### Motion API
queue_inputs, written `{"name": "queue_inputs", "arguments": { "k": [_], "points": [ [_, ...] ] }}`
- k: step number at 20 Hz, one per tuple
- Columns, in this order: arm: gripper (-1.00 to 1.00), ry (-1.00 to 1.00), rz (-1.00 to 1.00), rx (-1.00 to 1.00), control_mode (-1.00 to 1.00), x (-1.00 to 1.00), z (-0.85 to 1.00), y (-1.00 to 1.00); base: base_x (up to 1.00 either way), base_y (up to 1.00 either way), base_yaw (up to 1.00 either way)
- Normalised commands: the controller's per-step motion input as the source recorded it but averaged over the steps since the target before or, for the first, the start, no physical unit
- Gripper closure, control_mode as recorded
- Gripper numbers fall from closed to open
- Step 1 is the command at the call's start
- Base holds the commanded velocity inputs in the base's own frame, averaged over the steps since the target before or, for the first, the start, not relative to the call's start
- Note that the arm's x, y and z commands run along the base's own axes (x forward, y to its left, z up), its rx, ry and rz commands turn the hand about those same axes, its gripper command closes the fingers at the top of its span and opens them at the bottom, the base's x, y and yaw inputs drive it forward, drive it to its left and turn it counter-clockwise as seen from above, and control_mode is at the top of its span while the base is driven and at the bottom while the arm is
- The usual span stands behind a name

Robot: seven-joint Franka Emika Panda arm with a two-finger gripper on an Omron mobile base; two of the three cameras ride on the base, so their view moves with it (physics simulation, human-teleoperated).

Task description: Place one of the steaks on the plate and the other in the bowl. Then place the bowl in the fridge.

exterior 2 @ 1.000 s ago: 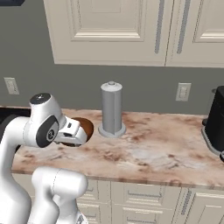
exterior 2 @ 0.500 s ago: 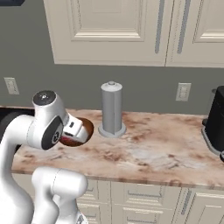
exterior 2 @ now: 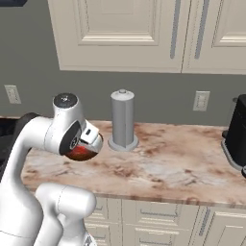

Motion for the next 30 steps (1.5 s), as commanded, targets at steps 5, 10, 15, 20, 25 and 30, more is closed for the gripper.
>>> {"name": "queue_inputs", "arguments": {
  "k": [5, 10, 15, 20, 25, 30],
  "points": [
    [-1.0, 0.19, -0.02, 0.0, -1.0, 0.54, -0.27, 0.06, 0.0, 0.0, 0.0],
    [-1.0, 0.15, -0.01, 0.0, -1.0, 0.35, -0.21, -0.06, 0.0, 0.0, 0.0],
    [-1.0, 0.01, -0.01, 0.04, -1.0, 0.41, -0.82, -0.02, 0.0, 0.0, 0.0],
    [-1.0, 0.0, 0.0, 0.02, -1.0, 0.32, -0.53, 0.0, 0.0, 0.0, 0.0],
    [-1.0, 0.0, 0.0, 0.0, -1.0, 0.46, -0.18, 0.2, 0.0, 0.0, 0.0],
    [-1.0, 0.0, 0.01, 0.02, -1.0, 0.34, -0.08, 0.24, 0.0, 0.0, 0.0]
  ]
}}
